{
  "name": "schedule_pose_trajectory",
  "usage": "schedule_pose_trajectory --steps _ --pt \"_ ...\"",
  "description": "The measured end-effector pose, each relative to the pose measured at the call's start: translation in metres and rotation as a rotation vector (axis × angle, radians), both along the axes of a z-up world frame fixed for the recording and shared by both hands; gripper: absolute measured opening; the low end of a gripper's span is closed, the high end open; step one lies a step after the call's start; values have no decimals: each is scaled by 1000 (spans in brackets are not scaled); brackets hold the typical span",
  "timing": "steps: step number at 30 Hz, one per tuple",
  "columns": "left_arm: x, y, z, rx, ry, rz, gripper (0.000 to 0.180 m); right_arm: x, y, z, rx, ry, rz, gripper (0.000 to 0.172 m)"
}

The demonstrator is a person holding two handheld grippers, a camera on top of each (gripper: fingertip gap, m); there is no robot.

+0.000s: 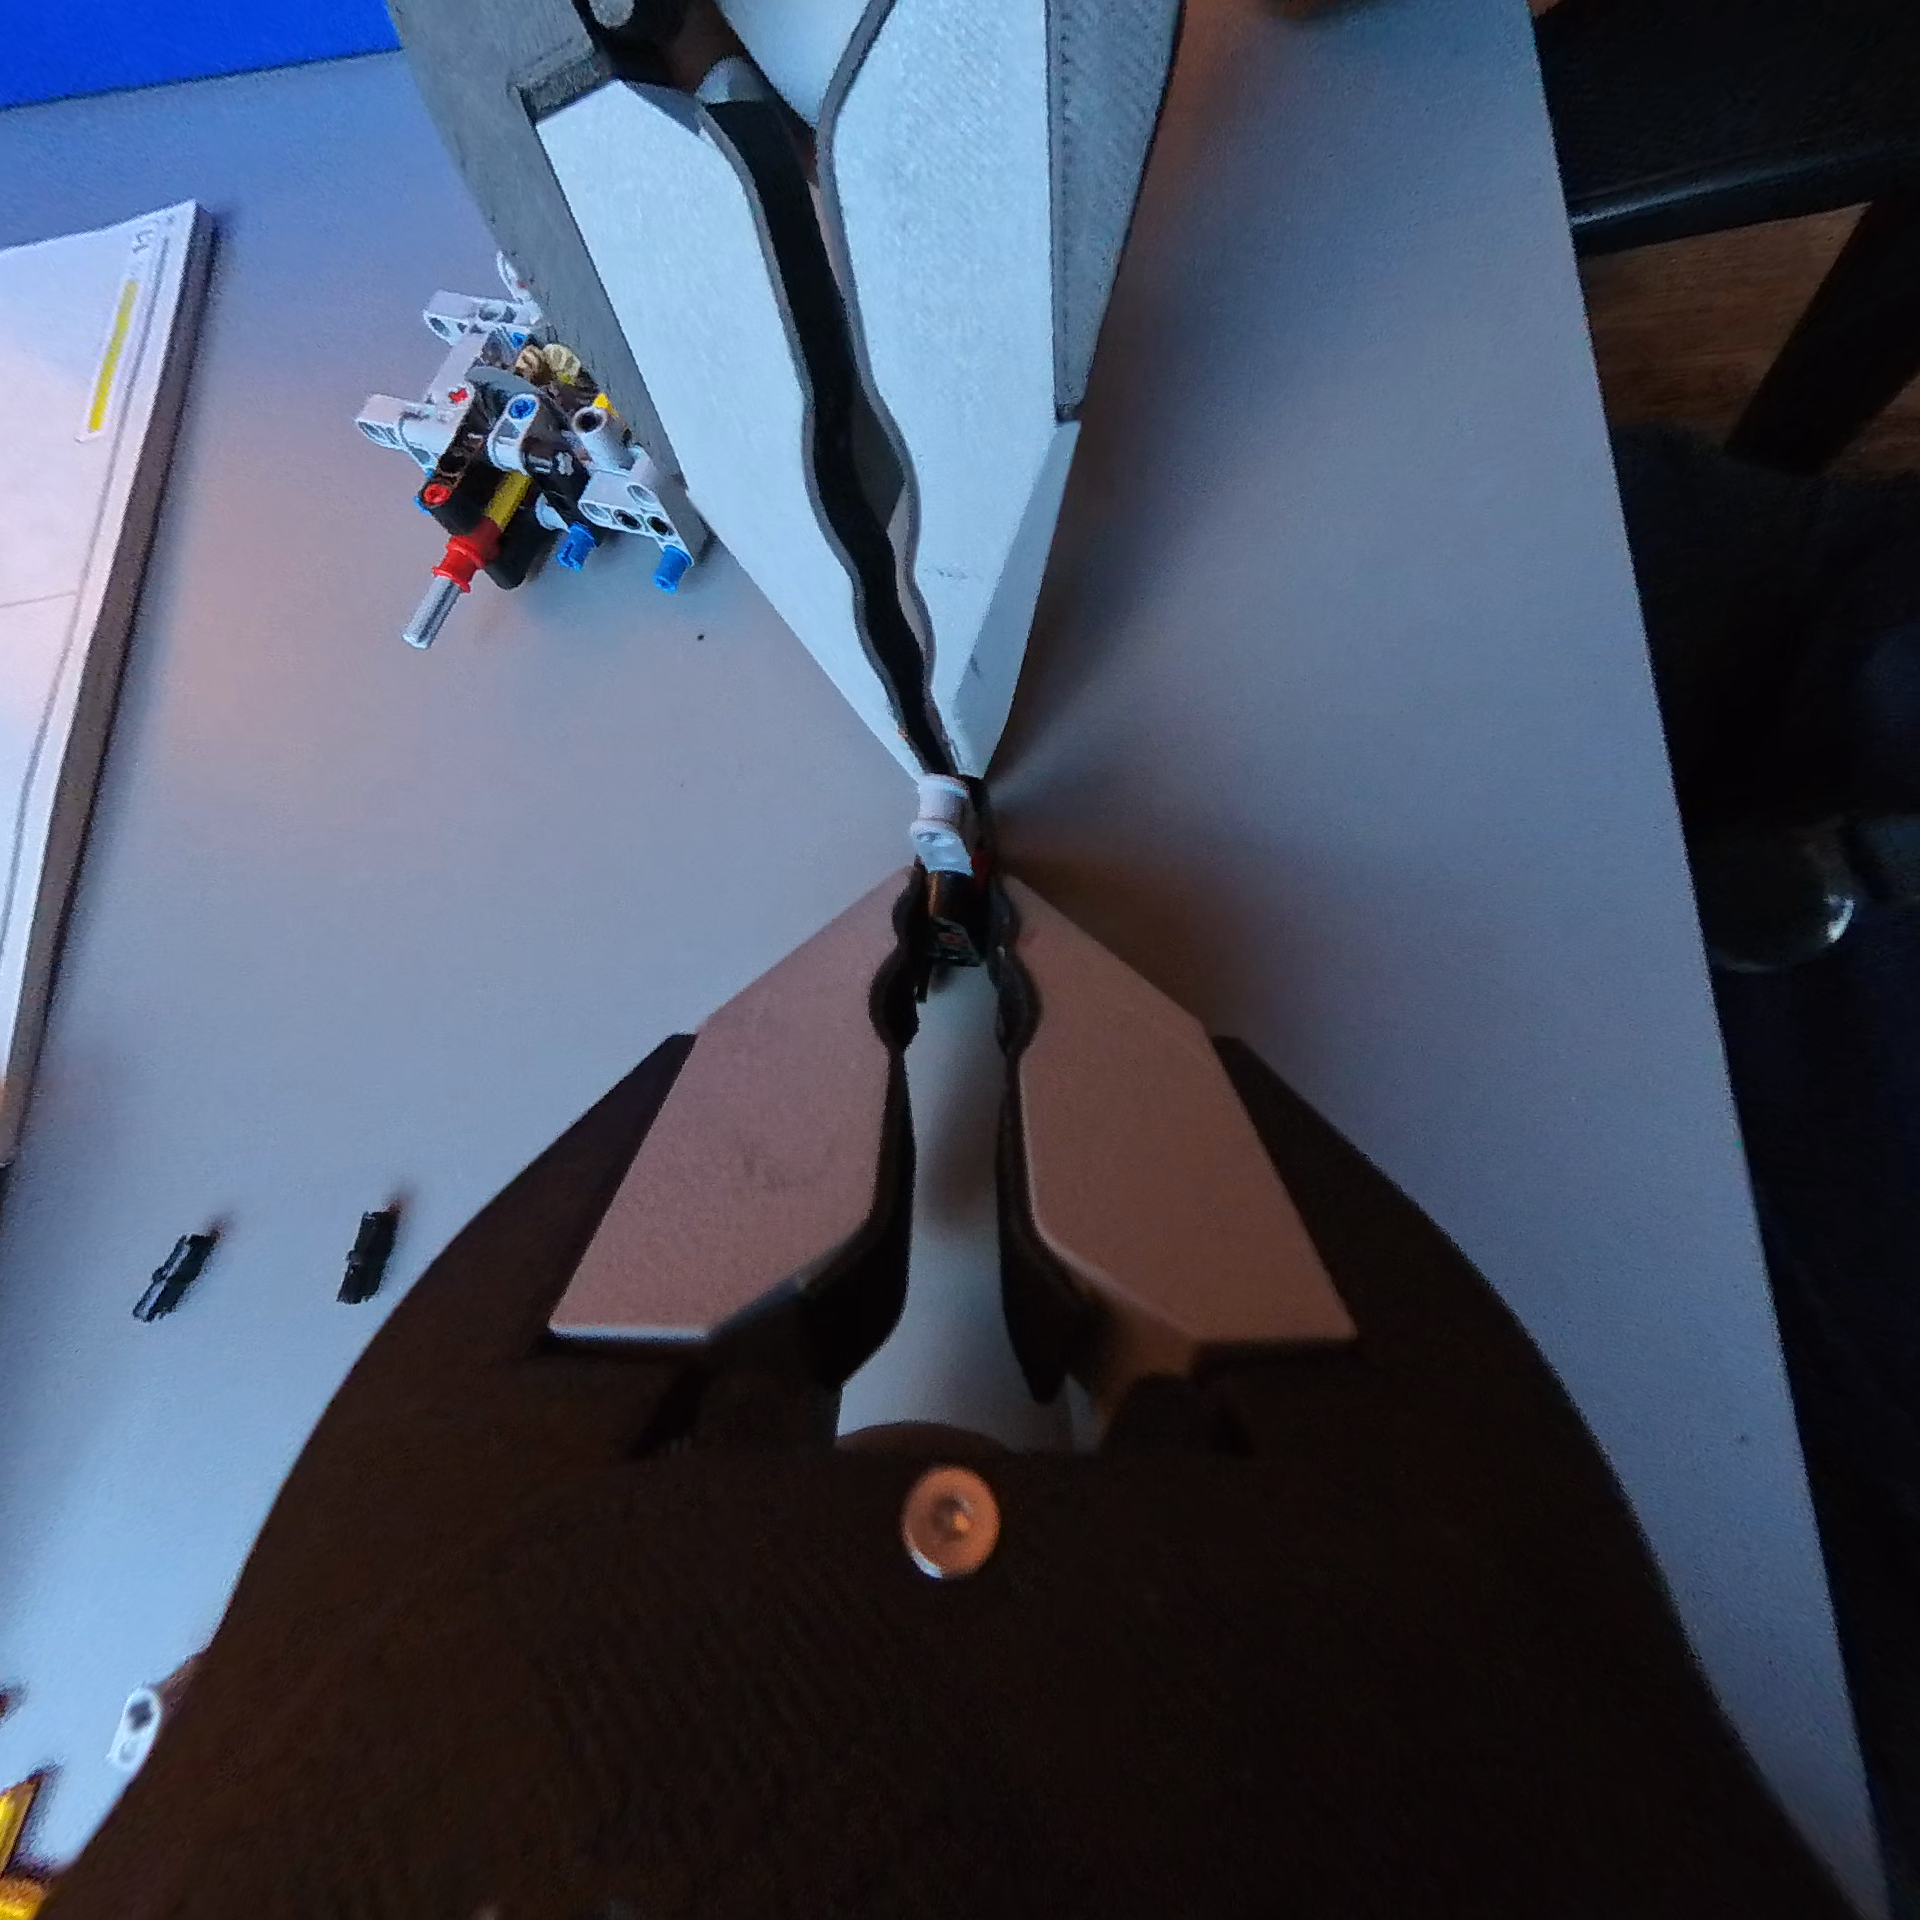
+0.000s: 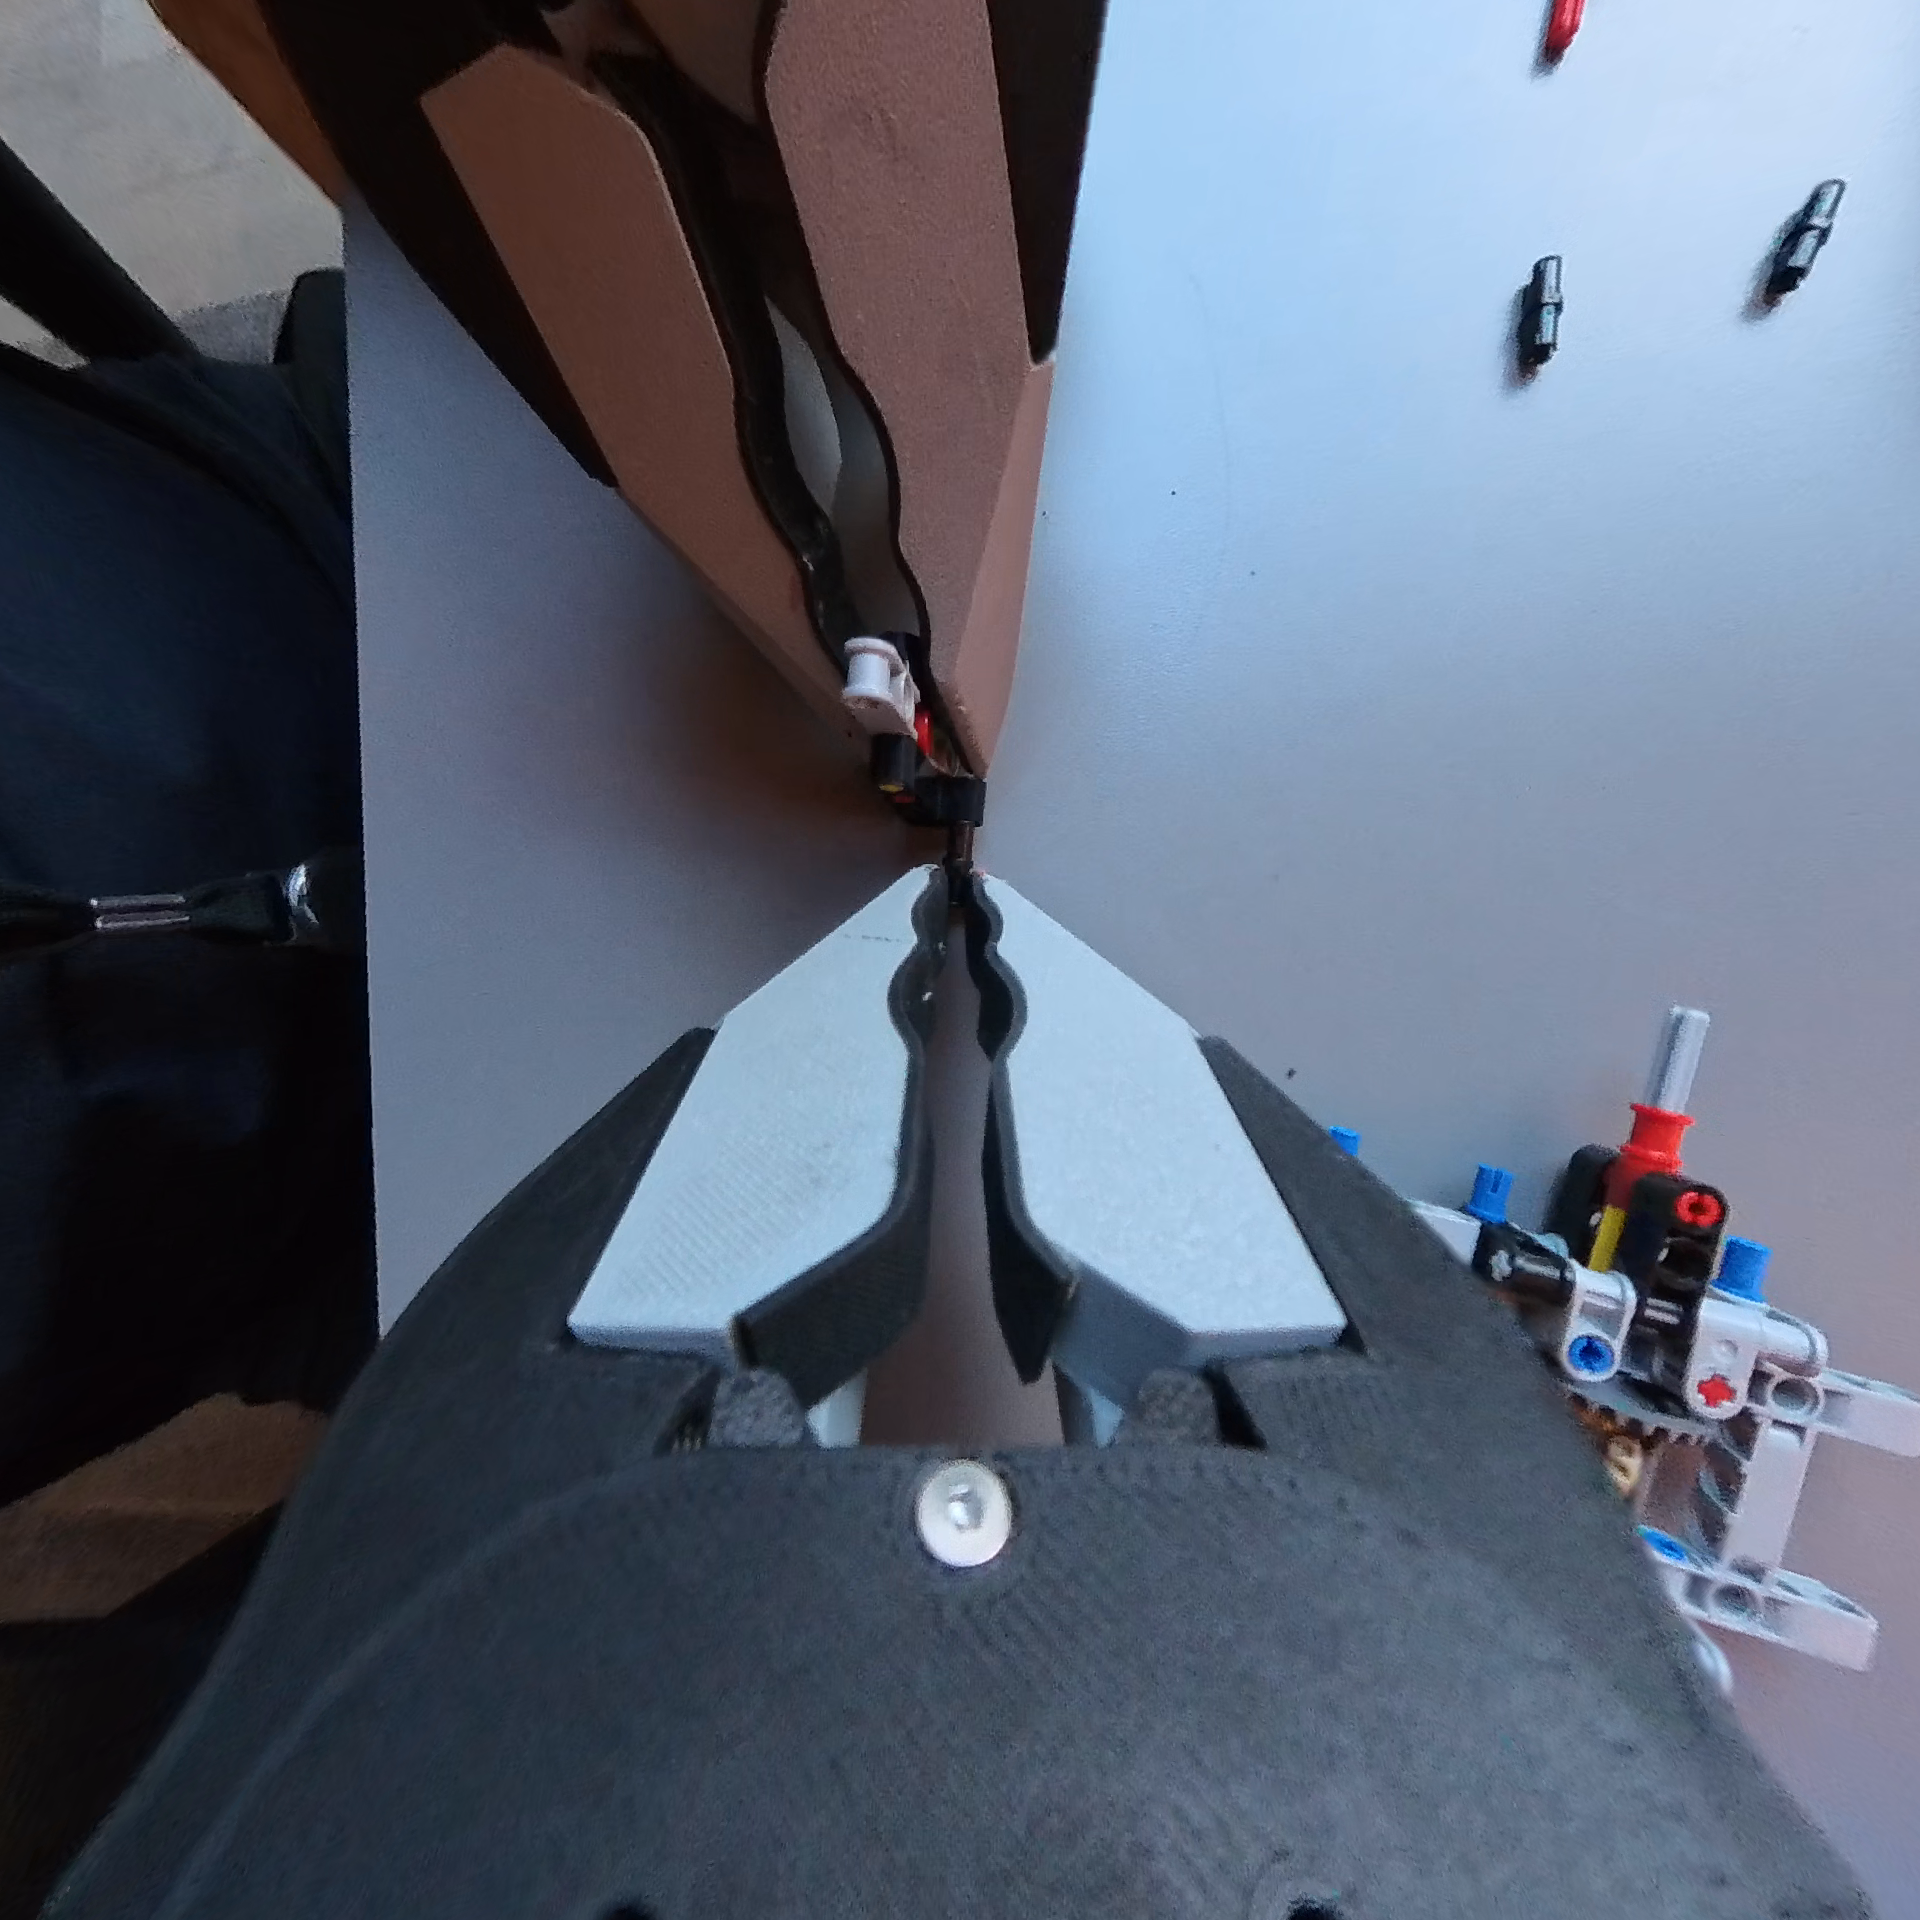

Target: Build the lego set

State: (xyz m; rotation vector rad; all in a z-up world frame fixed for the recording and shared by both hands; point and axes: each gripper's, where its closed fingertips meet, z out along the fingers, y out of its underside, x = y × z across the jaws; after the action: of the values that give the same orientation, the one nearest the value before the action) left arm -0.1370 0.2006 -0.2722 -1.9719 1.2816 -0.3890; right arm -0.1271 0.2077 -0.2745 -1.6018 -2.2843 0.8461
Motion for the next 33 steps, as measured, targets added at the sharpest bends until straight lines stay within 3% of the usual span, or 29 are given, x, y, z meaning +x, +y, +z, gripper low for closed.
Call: schedule_pose_trajectory --steps 9,15,29,33 --pt "0 0 0 -2 -2 -1 7 1 -1 0 -161 -197 -9 0" --pt "0 -1 0 -8 -1 -7 5 0 0 0 -135 -243 7 0" --pt "1 -2 0 -171 -85 -40 5 -4 1 -1 167 -38 274 0" --pt "1 -2 0 -167 -83 -35 5 -4 0 -1 93 -42 168 0"
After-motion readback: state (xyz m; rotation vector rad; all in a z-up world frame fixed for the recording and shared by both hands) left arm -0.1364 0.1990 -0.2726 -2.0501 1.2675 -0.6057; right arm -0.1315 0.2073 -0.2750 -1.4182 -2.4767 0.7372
